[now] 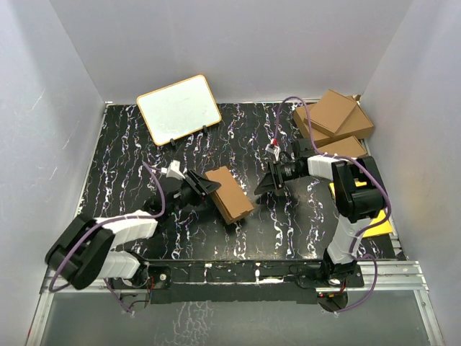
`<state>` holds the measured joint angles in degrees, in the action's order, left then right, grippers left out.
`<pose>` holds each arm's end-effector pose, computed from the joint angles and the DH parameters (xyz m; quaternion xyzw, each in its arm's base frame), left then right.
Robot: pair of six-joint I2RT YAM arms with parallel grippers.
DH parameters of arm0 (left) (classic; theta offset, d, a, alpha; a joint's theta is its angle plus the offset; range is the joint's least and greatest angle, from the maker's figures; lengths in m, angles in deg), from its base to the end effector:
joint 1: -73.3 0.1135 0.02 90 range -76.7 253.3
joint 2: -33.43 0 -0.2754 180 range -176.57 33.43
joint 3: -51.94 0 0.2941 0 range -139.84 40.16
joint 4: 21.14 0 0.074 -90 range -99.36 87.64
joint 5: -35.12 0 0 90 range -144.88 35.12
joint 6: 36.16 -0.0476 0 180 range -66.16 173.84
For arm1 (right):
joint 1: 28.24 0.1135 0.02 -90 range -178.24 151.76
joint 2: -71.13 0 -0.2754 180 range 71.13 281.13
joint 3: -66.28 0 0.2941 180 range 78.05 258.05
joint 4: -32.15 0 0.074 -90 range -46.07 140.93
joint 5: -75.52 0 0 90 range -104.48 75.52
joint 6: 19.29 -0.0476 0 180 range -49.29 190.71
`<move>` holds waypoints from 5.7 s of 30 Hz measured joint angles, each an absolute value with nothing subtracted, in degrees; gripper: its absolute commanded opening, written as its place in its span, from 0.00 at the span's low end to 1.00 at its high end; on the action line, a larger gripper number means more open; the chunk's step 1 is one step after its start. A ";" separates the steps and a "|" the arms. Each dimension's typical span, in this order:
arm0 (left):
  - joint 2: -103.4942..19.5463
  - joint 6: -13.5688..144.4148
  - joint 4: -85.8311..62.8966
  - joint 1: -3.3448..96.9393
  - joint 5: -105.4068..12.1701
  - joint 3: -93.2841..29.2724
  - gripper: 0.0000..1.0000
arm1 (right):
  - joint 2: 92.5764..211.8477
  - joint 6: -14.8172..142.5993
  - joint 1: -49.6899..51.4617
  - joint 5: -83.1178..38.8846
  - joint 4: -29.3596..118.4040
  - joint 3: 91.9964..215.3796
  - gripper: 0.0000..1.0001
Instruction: Fold the paper box
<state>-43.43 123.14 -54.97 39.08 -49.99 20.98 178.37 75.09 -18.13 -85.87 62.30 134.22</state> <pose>0.2299 -0.1613 0.1451 -0.2085 0.7488 -0.5140 0.3628 0.3470 0.1077 0.1067 -0.2040 0.7796 0.5806 0.1160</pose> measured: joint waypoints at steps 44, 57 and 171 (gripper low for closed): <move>-62.90 55.54 38.58 63.84 -73.64 -40.92 0.26 | 165.59 78.17 -12.60 -86.42 59.96 130.83 0.60; -61.39 58.29 34.78 66.53 -56.73 -39.56 0.23 | 165.56 81.95 -12.51 -87.10 61.47 130.89 0.59; -25.11 99.45 -22.66 37.64 -36.73 10.32 0.93 | 169.48 74.67 -15.25 -85.35 56.24 143.53 0.44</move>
